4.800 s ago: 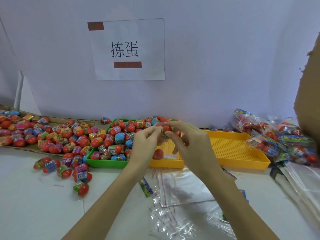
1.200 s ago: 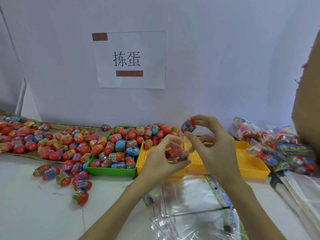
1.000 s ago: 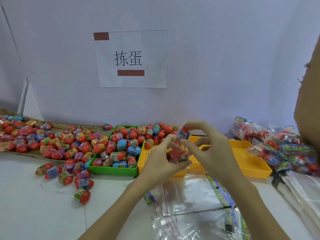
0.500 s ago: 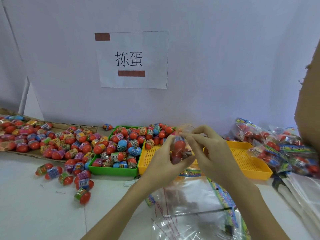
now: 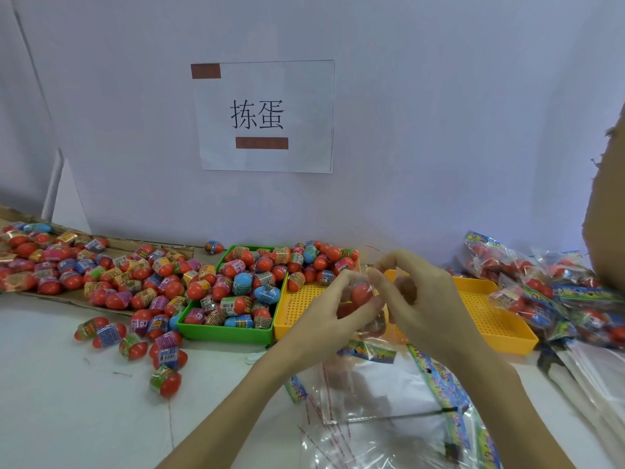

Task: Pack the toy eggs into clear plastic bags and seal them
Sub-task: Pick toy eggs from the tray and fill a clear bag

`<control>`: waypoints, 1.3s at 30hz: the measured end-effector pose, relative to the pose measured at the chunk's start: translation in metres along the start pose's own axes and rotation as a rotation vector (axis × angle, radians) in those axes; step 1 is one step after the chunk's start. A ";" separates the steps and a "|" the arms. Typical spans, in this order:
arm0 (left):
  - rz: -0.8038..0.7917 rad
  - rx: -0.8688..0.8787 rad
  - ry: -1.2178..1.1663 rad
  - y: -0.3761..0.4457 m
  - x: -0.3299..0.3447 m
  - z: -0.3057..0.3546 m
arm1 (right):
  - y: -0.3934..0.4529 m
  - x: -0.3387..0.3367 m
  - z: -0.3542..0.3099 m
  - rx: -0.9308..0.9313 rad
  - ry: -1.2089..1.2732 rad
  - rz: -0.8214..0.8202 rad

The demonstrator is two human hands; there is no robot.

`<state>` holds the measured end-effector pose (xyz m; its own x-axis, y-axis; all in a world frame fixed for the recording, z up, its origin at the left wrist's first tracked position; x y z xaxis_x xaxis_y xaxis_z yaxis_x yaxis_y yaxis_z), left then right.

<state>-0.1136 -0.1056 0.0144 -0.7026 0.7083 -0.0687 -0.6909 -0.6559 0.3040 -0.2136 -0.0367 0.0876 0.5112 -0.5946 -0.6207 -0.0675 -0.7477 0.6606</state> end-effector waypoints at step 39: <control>0.485 0.146 0.054 -0.005 -0.075 0.023 | 0.054 0.105 0.051 0.111 -0.410 -0.315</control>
<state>-0.0533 -0.1492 0.0395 -0.9470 0.3143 0.0657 -0.2548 -0.8600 0.4421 -0.2075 -0.1546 0.0372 0.1454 -0.3859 -0.9110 -0.0658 -0.9225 0.3803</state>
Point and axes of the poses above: each hand's wrist, its own y-axis towards the middle knuckle, its own x-axis out of the palm, z = x × y, the point moved 10 cm from there along y, towards the middle knuckle, and after that the axes turned 9 degrees about -y, right-handed, at the moved point
